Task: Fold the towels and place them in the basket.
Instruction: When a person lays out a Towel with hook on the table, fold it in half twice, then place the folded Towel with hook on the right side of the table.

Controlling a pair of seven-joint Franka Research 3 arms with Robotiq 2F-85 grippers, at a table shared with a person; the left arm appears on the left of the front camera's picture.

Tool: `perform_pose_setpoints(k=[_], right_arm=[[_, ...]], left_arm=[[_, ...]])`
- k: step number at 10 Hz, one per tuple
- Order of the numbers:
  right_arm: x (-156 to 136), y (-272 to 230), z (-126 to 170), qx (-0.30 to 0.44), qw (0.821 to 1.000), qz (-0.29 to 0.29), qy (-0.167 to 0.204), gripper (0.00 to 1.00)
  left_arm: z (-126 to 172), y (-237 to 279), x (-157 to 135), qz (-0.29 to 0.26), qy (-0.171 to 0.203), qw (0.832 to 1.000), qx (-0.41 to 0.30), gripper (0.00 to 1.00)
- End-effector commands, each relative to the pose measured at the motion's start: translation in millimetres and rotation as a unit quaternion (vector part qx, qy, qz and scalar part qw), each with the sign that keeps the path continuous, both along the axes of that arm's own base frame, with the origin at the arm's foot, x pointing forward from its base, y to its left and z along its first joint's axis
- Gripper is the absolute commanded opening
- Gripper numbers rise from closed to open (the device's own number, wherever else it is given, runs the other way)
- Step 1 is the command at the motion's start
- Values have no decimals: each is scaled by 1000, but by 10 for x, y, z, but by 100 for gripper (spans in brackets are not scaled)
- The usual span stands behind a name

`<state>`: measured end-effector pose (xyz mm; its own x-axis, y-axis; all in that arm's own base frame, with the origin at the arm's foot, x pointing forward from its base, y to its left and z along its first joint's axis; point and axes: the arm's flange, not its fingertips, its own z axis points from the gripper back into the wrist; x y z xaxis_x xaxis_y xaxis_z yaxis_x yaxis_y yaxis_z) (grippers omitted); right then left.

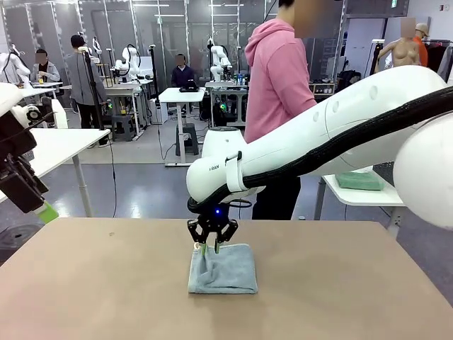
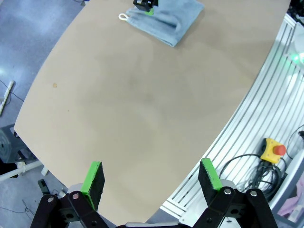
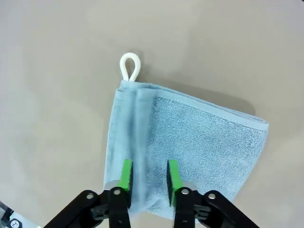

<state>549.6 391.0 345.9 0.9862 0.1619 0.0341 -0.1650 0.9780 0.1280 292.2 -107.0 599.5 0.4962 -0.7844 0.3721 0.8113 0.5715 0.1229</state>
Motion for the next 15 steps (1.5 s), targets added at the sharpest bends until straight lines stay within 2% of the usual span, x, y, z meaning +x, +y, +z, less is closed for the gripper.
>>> perform_pose_setpoints(k=[1, 2, 5, 6, 7, 15], right_arm=[[-9, -1, 2, 4, 1000, -13, 3, 67], [-18, -14, 3, 6, 1000, -14, 2, 100], [-1, -124, -16, 13, 1000, -25, -2, 100], [27, -207, -78, -11, 1000, -22, 0, 100], [42, -55, -4, 2, 1000, -8, 0, 100], [42, -55, -4, 2, 1000, -8, 0, 100]], left_arm=[[32, -3, 20, 5, 0, 1000, 11, 100], [32, -3, 20, 5, 0, 1000, 11, 100], [32, -3, 20, 5, 0, 1000, 11, 100], [32, -3, 20, 5, 0, 1000, 11, 100], [32, -3, 20, 5, 0, 1000, 11, 100], [32, -3, 20, 5, 0, 1000, 11, 100]])
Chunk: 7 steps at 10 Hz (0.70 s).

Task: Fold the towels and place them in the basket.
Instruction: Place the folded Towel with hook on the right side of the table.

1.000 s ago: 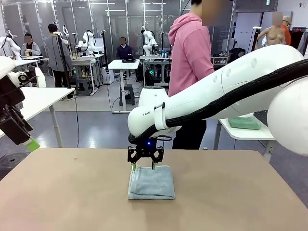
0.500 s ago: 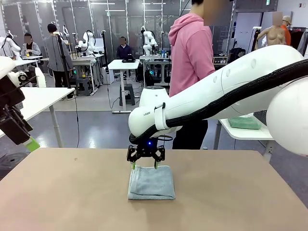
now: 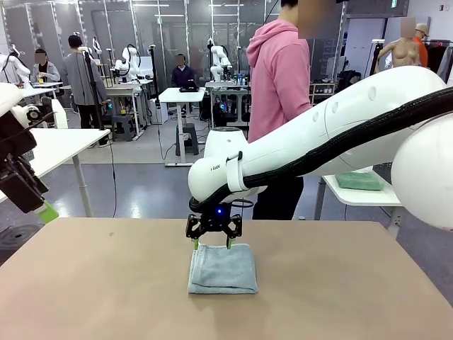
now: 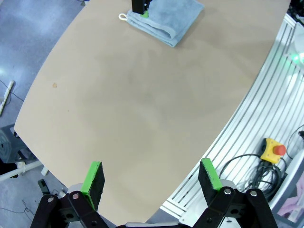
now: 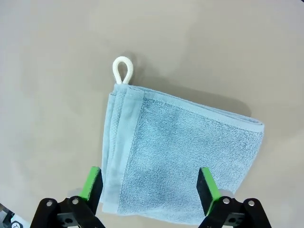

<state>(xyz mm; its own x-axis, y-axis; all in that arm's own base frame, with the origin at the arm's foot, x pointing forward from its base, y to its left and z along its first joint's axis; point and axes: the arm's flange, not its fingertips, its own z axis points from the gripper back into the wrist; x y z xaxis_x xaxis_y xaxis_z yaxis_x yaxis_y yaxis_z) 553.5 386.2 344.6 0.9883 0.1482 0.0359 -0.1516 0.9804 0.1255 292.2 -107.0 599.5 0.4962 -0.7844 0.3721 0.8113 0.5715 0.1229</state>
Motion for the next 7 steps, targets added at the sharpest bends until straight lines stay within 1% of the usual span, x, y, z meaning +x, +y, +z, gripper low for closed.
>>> perform_pose_setpoints(k=[1, 5, 6, 7], right_arm=[[3, -7, 10, 3, 1000, -1, 1, 100], [0, 0, 0, 0, 1000, 0, 0, 100], [-221, -77, 229, 20, 1000, 19, -3, 100], [-391, -240, 370, 26, 999, 17, -10, 100]], left_arm=[[32, -3, 20, 5, 0, 1000, 11, 100], [32, -3, 20, 5, 0, 1000, 11, 100], [32, -3, 20, 5, 0, 1000, 11, 100], [32, -3, 20, 5, 0, 1000, 11, 100]])
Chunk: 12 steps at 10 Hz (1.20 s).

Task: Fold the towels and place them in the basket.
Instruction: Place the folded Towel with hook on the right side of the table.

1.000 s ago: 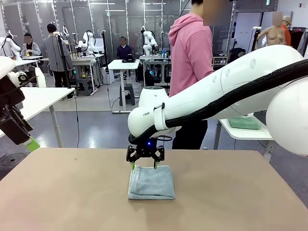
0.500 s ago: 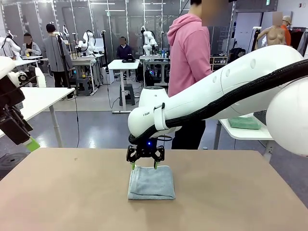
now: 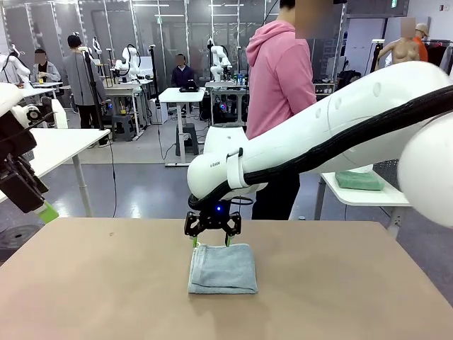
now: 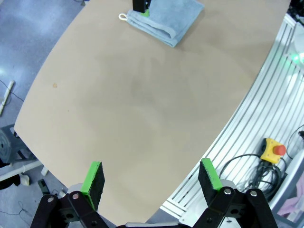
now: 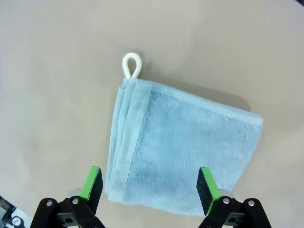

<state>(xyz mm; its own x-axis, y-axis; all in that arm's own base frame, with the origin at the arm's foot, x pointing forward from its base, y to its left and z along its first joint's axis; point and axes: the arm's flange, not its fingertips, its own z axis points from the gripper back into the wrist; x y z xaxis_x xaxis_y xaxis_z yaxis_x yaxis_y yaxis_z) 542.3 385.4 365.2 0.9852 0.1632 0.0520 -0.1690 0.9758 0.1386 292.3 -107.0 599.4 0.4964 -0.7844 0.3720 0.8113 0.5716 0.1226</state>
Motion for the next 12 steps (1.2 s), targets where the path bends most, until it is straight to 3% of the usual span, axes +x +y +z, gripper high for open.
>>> perform_pose_setpoints(k=[1, 4, 6, 9, 12], right_arm=[[-378, -451, 235, 39, 999, -2, -7, 100], [-668, -1304, 234, 133, 990, -35, -10, 100], [-746, -1835, 44, 209, 976, -51, -14, 100], [-646, -2142, -463, 288, 954, -82, -24, 100], [-473, -2138, -830, 344, 935, -81, -26, 100]], left_arm=[[33, -4, 19, 5, -1, 1000, 11, 100], [33, -4, 19, 5, -1, 1000, 11, 100], [33, -4, 19, 5, -1, 1000, 11, 100], [33, -4, 19, 5, -1, 1000, 11, 100], [33, -4, 19, 5, -1, 1000, 11, 100]])
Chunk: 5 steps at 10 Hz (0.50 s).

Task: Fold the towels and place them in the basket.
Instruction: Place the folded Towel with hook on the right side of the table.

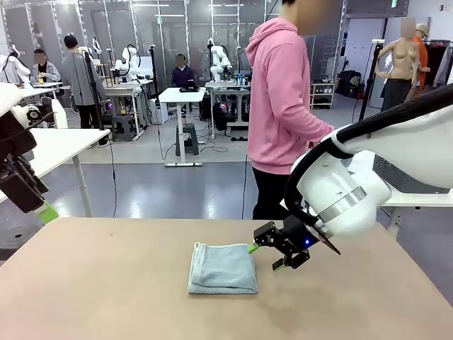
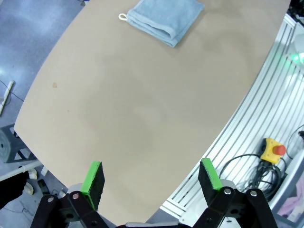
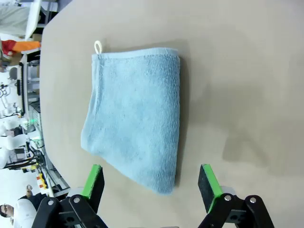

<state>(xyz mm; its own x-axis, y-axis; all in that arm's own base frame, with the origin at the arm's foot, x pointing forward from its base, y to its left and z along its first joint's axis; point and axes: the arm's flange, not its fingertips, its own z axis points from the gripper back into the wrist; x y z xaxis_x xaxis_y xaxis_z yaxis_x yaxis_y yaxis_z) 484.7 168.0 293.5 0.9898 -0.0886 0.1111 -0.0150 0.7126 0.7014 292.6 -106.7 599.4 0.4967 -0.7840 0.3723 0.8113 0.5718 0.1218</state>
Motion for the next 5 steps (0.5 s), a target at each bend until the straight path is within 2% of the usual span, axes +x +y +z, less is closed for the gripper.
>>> perform_pose_setpoints(k=[1, 5], right_arm=[[150, 53, -190, 34, 999, 8, -15, 100], [231, 134, -309, 38, 999, 0, 0, 100]], left_arm=[[32, -6, 16, 5, -1, 1000, 11, 100], [32, -6, 16, 5, -1, 1000, 11, 100]])
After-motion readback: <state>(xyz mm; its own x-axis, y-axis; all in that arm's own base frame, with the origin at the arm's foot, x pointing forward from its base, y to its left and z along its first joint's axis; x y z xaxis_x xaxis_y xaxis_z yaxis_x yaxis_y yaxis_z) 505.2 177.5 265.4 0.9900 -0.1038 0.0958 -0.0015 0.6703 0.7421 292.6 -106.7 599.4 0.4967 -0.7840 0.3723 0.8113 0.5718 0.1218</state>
